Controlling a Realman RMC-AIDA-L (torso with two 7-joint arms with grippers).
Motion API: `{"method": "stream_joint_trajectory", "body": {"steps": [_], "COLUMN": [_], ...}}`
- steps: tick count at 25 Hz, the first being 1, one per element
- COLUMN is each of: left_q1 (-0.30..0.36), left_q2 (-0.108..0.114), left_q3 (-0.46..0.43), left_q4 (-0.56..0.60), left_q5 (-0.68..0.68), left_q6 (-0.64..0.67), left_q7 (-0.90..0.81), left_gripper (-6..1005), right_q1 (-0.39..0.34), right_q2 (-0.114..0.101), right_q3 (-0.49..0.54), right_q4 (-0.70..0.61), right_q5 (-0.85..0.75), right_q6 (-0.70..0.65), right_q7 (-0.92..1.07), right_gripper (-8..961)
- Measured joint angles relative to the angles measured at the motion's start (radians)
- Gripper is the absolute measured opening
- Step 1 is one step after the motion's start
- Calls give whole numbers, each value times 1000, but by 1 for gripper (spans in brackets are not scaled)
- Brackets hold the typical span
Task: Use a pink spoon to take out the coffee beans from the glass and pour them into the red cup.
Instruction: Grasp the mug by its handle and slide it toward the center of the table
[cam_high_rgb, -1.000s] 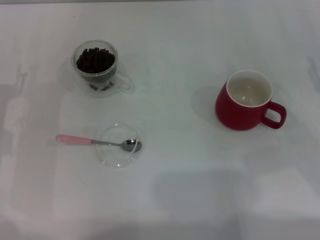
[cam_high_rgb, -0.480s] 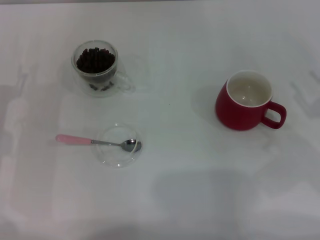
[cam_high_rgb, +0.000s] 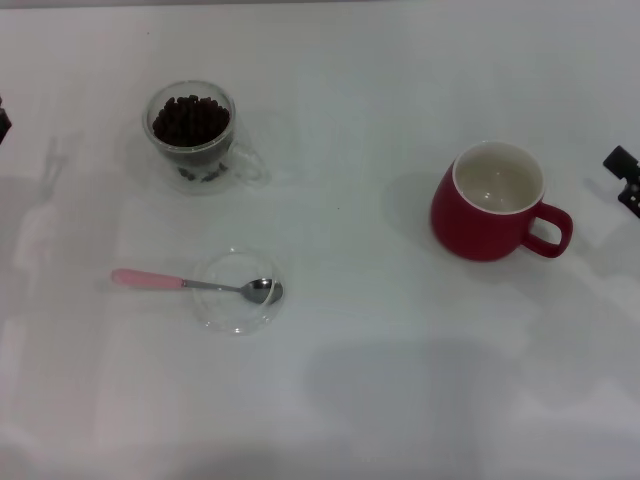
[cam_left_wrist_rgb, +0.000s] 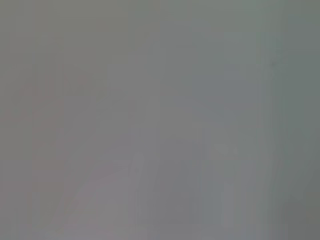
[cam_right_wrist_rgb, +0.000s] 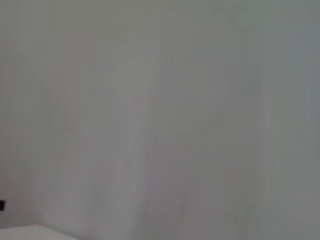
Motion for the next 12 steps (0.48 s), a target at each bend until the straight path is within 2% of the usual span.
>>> {"method": "stream_joint_trajectory", "body": {"steps": [3, 11, 12], "left_q1": [4, 8, 9], "left_q2": [0, 0, 0], "left_q3": [-1, -2, -2], "left_q4": [11, 34, 35], "left_q5": [-3, 2, 3], "left_q6": [-2, 5, 6], "left_q7": [0, -8, -8], "left_gripper": [877, 877, 877], "right_q1": [-6, -56, -56], "right_q2": [10, 68, 68], "right_q3": [-8, -9, -9], "right_q4": [0, 4, 4], "right_q5": [0, -1, -1], "right_q6": [24, 149, 149], "right_q7": [7, -7, -7], "right_gripper": [606, 614, 614]}}
